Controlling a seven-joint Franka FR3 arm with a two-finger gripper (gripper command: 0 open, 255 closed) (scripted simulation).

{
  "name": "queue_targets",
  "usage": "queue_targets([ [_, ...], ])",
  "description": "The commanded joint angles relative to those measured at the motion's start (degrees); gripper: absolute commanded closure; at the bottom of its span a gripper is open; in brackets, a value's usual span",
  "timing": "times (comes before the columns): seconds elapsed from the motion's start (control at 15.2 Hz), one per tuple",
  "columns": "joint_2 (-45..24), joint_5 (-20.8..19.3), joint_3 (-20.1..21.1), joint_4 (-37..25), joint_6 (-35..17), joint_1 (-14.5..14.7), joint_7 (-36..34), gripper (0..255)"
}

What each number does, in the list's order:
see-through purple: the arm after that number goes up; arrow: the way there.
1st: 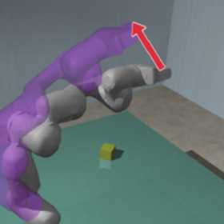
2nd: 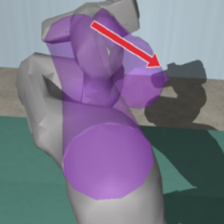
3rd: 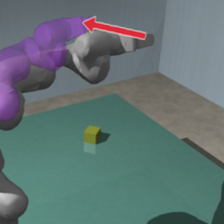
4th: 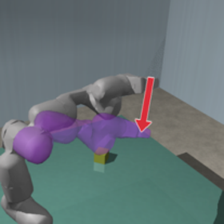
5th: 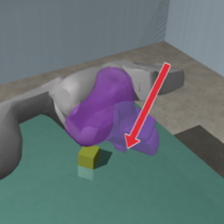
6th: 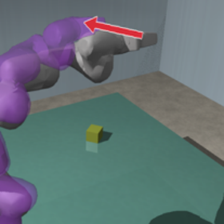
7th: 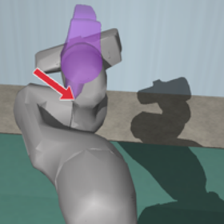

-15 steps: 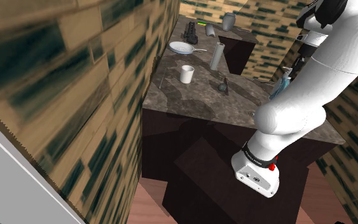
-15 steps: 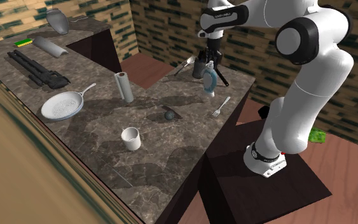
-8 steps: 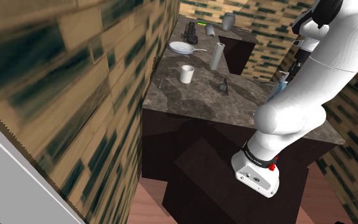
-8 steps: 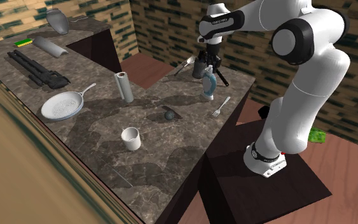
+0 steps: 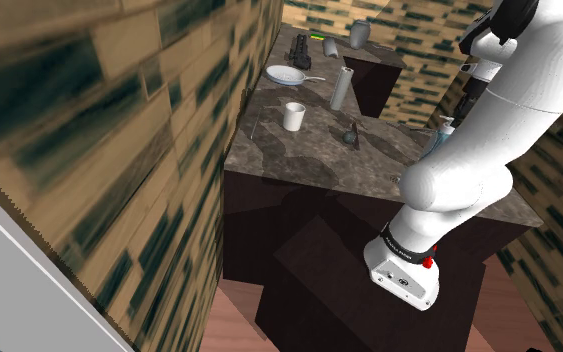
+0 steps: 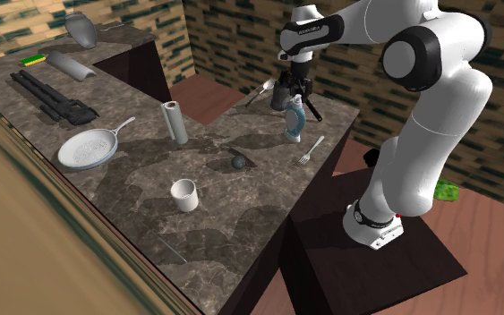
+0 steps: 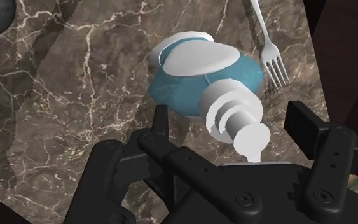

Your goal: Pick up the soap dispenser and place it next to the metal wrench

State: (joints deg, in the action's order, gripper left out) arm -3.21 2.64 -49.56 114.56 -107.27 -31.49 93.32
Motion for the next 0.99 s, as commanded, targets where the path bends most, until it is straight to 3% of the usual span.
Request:
queue_targets([
  [0.0,0.0,0.0,0.0,0.0,0.0,0.0,0.0,0],
  [0.13,0.0,0.0,0.0,0.0,0.0,0.0,0.0,0],
  [0.4,0.4,-0.4,-0.1,-7.0,7.3,0.0,-0.3,0],
  [0.92,0.4,-0.4,-0.1,-7.0,7.3,0.0,-0.3,0],
])
